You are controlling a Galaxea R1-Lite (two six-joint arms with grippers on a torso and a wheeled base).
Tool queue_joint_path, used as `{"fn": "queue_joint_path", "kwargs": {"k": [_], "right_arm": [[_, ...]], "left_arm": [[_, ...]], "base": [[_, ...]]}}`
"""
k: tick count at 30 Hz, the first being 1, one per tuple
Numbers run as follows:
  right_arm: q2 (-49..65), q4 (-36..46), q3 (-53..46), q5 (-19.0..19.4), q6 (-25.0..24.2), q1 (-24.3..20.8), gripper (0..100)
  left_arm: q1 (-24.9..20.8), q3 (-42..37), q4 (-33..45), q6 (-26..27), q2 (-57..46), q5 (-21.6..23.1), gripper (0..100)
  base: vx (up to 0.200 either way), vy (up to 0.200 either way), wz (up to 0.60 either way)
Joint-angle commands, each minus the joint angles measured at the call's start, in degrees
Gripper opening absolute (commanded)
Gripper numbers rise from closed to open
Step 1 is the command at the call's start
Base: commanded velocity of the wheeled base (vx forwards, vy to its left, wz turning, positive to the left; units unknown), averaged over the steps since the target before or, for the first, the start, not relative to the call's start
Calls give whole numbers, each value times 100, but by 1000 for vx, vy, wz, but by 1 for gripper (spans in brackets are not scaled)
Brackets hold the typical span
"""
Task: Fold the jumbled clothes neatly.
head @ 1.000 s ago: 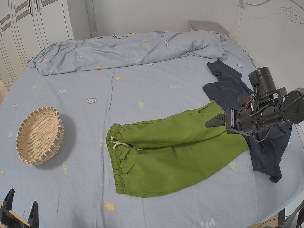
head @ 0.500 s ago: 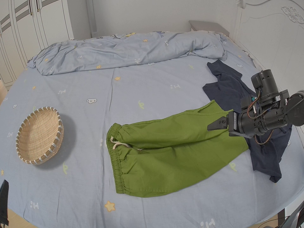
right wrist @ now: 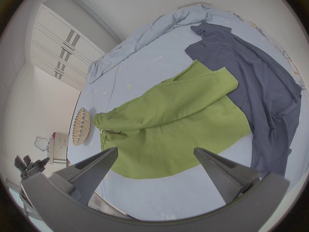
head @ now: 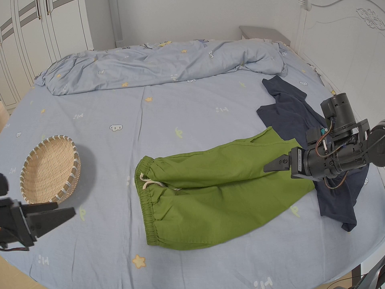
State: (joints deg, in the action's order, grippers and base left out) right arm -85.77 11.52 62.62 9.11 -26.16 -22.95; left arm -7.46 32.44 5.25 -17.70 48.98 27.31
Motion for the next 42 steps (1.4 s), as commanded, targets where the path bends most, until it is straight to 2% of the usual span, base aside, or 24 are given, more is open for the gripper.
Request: {"fn": "queue_joint_path", "kwargs": {"k": [1, 7, 8, 10, 11, 14, 16, 29, 36, 42], "right_arm": [[175, -185, -435, -5, -21, -25, 100], [175, -185, -523, 3, 23, 19, 100], [166, -185, -532, 3, 32, 19, 100], [166, -185, -532, 3, 32, 19, 100], [157, -185, -532, 3, 23, 10, 100], [140, -185, -549, 12, 32, 2, 100], [131, -194, -567, 12, 32, 2, 100], [131, -194, -567, 12, 32, 19, 100], [140, -194, -558, 12, 32, 28, 100], [105, -194, -567, 12, 32, 28, 100]], "left_arm": [[-564, 333, -569, -454, 3952, 1594, 100], [-590, 70, -1123, -383, 4998, 1594, 100], [-836, -291, -1422, -269, 5244, 1567, 100], [-906, -484, -1677, -234, 5323, 1567, 100], [-836, -581, -2134, -313, 5429, 1594, 100], [-599, -572, -2670, -489, 5745, 1752, 100], [-484, -598, -3162, -638, 6027, 2095, 100], [-361, -563, -3382, -594, 6246, 2174, 100], [-476, -423, -3865, -664, 6721, 2147, 100], [-528, -203, -3883, -664, 6870, 2147, 100]], "base": [[0, 0, 0], [0, 0, 0], [0, 0, 0], [0, 0, 0], [0, 0, 0], [0, 0, 0], [0, 0, 0], [0, 0, 0], [0, 0, 0], [0, 0, 0]]}}
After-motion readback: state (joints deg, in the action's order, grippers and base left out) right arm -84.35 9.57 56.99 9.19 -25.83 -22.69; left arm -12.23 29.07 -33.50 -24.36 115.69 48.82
